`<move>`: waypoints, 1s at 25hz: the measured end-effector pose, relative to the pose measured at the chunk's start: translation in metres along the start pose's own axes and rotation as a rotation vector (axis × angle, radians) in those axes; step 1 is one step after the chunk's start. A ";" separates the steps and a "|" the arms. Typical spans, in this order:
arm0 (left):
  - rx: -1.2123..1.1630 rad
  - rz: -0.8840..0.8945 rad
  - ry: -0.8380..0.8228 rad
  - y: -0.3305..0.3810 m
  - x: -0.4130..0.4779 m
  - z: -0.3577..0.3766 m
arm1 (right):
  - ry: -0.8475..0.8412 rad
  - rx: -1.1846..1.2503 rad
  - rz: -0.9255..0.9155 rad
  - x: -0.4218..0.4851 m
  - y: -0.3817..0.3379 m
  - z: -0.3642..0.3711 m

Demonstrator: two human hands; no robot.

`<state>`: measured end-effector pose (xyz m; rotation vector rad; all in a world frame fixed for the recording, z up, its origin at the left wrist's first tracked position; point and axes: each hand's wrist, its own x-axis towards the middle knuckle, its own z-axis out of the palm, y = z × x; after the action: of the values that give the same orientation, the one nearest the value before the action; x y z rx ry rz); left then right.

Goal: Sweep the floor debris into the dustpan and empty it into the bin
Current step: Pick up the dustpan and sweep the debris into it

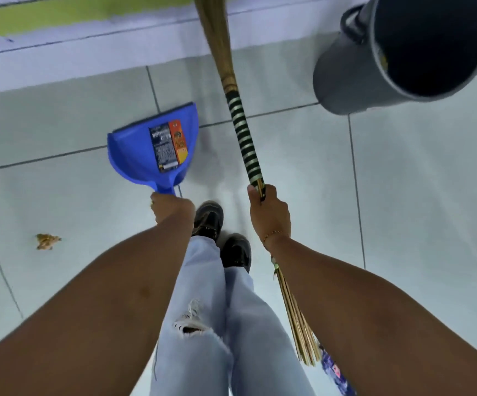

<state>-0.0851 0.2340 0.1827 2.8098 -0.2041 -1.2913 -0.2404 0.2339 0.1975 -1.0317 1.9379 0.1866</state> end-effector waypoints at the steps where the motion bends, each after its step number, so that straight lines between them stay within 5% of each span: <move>1: -0.025 -0.011 0.017 -0.013 -0.008 -0.015 | -0.023 -0.001 -0.034 -0.016 -0.006 -0.001; 15: -0.052 -0.021 0.180 -0.266 -0.047 -0.198 | -0.137 -0.182 -0.451 -0.244 -0.062 0.109; 21: 0.069 0.105 0.198 -0.381 -0.021 -0.272 | -0.062 -0.470 -0.475 -0.328 -0.072 0.223; 25: 0.028 -0.045 0.191 -0.458 0.032 -0.307 | -0.042 -0.442 -0.407 -0.339 -0.086 0.300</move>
<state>0.2151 0.6782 0.3159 2.9544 -0.1531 -1.0252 0.0981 0.5272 0.3075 -1.6734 1.6392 0.4119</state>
